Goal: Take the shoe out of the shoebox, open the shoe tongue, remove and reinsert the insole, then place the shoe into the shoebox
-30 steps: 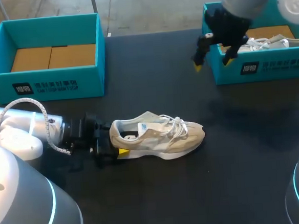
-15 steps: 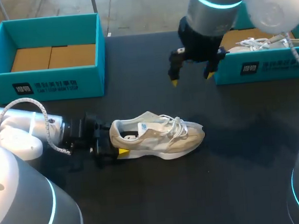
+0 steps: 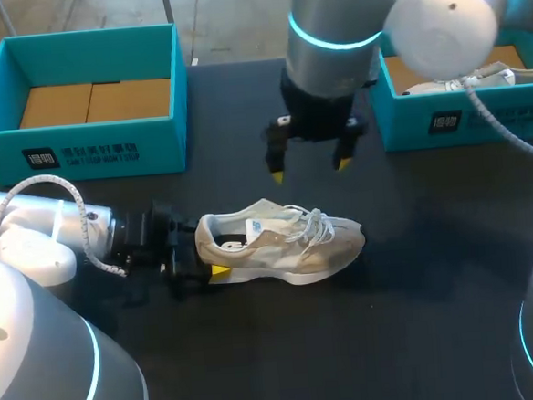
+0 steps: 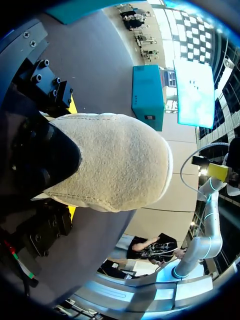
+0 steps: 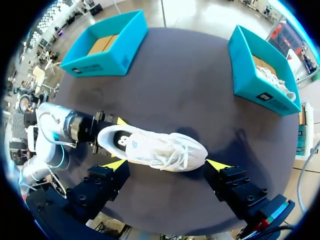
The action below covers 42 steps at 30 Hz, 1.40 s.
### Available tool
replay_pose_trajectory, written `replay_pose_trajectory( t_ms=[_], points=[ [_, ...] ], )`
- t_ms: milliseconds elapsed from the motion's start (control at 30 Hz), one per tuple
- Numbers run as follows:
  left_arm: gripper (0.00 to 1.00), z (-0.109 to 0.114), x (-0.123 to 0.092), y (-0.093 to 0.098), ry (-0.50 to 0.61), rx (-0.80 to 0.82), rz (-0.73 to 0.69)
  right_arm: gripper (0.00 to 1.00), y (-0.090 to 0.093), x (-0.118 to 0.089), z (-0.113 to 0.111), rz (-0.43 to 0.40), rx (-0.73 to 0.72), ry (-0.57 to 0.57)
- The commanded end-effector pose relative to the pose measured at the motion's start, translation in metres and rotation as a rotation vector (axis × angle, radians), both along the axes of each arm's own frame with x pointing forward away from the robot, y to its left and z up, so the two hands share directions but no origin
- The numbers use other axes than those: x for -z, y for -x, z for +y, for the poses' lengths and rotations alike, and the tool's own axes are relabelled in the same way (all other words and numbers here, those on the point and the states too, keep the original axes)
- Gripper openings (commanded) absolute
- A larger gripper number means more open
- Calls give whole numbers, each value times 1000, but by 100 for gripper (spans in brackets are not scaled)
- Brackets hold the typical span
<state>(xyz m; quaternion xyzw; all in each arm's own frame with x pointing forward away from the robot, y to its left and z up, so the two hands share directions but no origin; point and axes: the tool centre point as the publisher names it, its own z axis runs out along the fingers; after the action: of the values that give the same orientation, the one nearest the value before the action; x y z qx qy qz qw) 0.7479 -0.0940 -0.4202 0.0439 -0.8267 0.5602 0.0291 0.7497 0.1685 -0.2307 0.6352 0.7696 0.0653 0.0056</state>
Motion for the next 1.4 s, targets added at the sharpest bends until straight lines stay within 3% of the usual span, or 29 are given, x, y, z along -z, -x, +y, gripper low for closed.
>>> replay_pose_trajectory(
  t_ms=[33,667,1400],
  points=[
    [0,0,0,0,-1,0,1,100,-1,14,20,14,-2,54],
    [0,0,0,0,-1,0,1,100,25,54,60,45,63,100],
    [0,0,0,0,-1,0,1,100,8,93,74,88,135,193]
  ],
)
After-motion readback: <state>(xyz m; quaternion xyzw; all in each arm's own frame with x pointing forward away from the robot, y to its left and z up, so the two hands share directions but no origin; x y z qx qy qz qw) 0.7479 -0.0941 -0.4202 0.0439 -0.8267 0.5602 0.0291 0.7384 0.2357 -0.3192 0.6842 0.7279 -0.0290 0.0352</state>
